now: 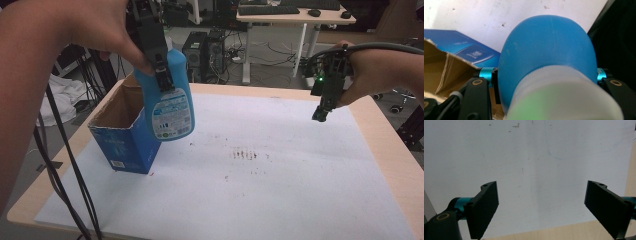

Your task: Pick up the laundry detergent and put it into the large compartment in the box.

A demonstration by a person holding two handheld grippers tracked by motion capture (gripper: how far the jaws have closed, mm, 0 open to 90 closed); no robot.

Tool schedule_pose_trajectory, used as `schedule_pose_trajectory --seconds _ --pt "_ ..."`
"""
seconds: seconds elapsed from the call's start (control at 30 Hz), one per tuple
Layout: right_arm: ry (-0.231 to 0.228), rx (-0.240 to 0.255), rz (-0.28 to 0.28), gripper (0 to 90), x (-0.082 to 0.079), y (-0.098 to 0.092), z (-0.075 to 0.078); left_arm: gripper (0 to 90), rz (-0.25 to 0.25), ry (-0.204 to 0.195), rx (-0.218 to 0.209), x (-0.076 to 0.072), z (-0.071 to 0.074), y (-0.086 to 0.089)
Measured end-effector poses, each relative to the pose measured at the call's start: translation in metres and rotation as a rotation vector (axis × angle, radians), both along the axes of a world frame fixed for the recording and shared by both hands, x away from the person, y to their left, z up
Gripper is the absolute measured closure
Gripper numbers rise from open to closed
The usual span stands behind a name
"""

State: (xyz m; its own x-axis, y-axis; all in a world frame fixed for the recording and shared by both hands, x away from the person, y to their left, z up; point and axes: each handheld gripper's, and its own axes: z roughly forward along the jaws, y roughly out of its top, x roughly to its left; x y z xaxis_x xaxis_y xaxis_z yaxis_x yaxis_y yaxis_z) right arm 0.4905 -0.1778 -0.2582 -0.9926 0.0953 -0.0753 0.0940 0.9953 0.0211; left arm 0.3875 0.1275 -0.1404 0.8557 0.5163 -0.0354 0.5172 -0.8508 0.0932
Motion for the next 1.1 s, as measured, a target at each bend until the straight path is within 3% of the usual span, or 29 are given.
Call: schedule_pose_trajectory --seconds 0.43,0.7,0.8,1.1 --pt "0.003 -0.008 -0.009 11.2 0.001 0.003 -0.004 40.2 0.162 -0.029 -0.026 0.009 0.029 0.04" --pt "0.009 -0.009 -0.008 11.2 0.002 0.003 -0.006 40.2 0.272 -0.024 -0.031 0.016 0.033 0.069" --pt "0.007 -0.008 -0.007 11.3 0.002 0.003 -0.006 40.2 0.307 -0.026 -0.015 0.019 0.033 0.078" --pt "0.006 -0.011 -0.001 11.2 0.001 0.007 -0.007 40.2 0.365 -0.031 0.003 0.026 0.033 0.099"
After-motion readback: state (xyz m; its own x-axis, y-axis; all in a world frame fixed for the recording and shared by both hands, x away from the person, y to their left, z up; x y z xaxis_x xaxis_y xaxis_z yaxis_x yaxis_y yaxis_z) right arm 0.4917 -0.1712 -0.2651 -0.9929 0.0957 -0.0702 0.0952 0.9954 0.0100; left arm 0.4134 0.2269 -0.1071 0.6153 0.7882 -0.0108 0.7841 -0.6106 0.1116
